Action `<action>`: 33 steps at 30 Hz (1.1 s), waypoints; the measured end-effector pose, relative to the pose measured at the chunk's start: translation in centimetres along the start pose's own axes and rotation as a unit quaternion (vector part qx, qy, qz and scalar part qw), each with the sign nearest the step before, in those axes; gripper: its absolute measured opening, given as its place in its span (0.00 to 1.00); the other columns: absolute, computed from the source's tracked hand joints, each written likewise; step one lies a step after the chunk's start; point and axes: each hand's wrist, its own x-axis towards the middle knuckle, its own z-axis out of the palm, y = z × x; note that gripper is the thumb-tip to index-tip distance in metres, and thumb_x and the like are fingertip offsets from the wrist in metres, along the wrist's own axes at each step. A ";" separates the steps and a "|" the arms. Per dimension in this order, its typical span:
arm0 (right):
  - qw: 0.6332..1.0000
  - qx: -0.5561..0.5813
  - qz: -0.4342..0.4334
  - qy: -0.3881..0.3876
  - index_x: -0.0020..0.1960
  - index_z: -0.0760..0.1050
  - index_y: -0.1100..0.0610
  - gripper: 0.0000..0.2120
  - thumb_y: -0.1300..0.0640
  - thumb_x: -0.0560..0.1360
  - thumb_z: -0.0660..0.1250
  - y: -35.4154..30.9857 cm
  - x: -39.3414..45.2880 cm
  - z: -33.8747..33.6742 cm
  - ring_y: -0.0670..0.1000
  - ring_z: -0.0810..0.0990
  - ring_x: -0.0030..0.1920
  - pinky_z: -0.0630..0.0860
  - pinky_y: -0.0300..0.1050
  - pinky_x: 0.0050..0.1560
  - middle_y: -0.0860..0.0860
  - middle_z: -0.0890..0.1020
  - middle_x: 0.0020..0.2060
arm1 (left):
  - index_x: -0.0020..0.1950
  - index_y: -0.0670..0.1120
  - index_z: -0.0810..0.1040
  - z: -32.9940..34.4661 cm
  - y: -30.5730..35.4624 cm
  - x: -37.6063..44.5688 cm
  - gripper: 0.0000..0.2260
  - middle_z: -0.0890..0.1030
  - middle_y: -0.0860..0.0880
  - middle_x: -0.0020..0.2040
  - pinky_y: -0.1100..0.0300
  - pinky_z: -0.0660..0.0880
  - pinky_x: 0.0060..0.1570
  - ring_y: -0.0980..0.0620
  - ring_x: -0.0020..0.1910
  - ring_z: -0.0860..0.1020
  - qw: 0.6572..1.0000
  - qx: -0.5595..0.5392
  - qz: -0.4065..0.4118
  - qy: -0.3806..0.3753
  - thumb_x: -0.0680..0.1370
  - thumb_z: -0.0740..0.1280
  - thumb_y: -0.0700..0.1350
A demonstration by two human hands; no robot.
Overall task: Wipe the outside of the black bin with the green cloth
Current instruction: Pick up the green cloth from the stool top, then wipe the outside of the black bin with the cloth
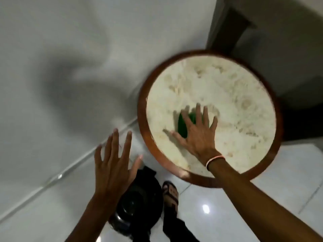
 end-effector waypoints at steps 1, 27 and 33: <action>1.000 0.020 0.015 -0.006 0.84 0.54 0.44 0.43 0.23 0.75 0.51 0.3 0.3 2.2 0.68 0.47 0.86 0.50 0.79 0.79 0.61 0.50 0.86 | 0.84 0.47 0.60 2.2 0.0 -0.2 0.33 0.64 0.36 0.83 0.34 0.68 0.74 0.35 0.78 0.70 0.999 -0.008 -0.006 -0.030 0.84 0.56 0.63; 0.888 0.336 -0.193 0.248 0.64 0.76 0.53 0.23 0.62 0.71 0.72 -9.9 -10.8 14.0 0.64 0.76 0.66 0.76 0.61 0.68 0.56 0.74 0.66 | 0.68 0.44 0.80 24.2 -10.1 -9.4 0.25 0.79 0.38 0.59 0.40 0.76 0.62 0.35 0.54 0.80 0.970 -0.139 -0.051 -0.193 0.81 0.56 0.59; 0.923 0.349 -0.160 0.037 0.67 0.75 0.51 0.26 0.59 0.70 0.74 -14.1 -16.0 26.2 0.62 0.76 0.69 0.74 0.53 0.73 0.55 0.76 0.68 | 0.62 0.43 0.82 24.4 -15.9 -18.6 0.19 0.80 0.42 0.59 0.41 0.79 0.56 0.39 0.56 0.79 0.964 -0.201 -0.164 -0.052 0.83 0.61 0.55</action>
